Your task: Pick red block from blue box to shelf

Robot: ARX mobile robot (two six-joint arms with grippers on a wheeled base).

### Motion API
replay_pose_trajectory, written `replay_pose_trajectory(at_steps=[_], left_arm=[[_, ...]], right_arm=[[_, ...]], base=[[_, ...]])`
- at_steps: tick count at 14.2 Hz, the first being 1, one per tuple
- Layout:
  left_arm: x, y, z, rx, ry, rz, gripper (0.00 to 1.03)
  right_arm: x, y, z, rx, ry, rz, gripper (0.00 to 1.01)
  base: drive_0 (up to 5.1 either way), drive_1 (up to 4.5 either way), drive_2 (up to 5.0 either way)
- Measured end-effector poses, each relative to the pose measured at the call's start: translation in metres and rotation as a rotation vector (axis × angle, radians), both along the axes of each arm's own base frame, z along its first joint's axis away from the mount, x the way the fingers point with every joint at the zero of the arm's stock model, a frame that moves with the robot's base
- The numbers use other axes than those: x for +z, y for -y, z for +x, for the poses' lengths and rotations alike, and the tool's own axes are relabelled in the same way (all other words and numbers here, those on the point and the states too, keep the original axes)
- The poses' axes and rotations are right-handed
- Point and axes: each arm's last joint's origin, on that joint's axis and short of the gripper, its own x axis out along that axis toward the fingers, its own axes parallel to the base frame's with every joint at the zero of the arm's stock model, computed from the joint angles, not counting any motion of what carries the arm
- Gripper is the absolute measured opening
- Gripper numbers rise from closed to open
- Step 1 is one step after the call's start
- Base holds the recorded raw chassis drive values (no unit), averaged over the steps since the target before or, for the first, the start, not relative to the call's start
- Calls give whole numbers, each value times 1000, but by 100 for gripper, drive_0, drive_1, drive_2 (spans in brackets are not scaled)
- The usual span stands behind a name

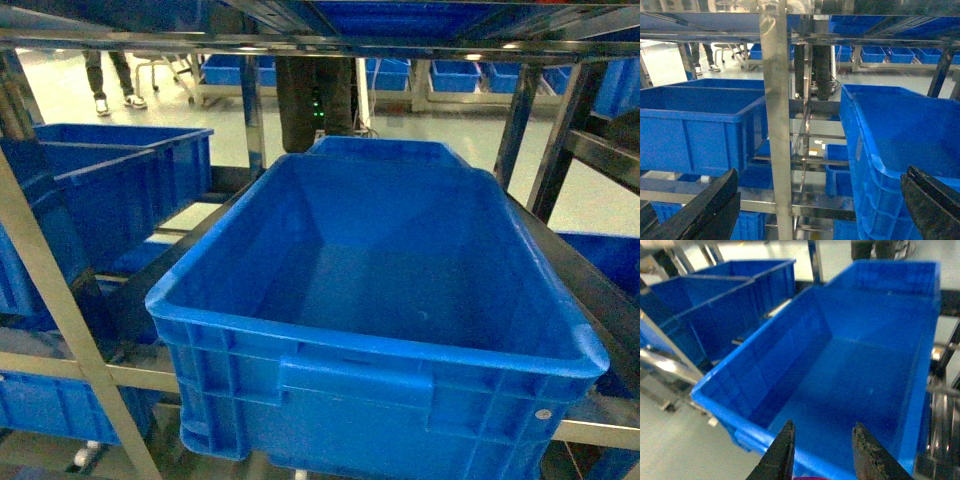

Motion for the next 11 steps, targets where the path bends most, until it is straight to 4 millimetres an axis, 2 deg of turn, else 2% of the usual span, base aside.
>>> replay_pose_trajectory(at_steps=[5,7,9,11], left_arm=[[0,0,0,0,0,0,98],[0,0,0,0,0,0,98],[0,0,0,0,0,0,98],[0,0,0,0,0,0,98]], right_arm=[[-7,-10,1,39,-36,15,27],[-14,-24,5,84,-52,46,27],[-38,-31,18,79,-144,32,27],[-47,-37,36,69,-156,28,27]], base=[[0,0,0],[0,0,0],[0,0,0],[0,0,0]])
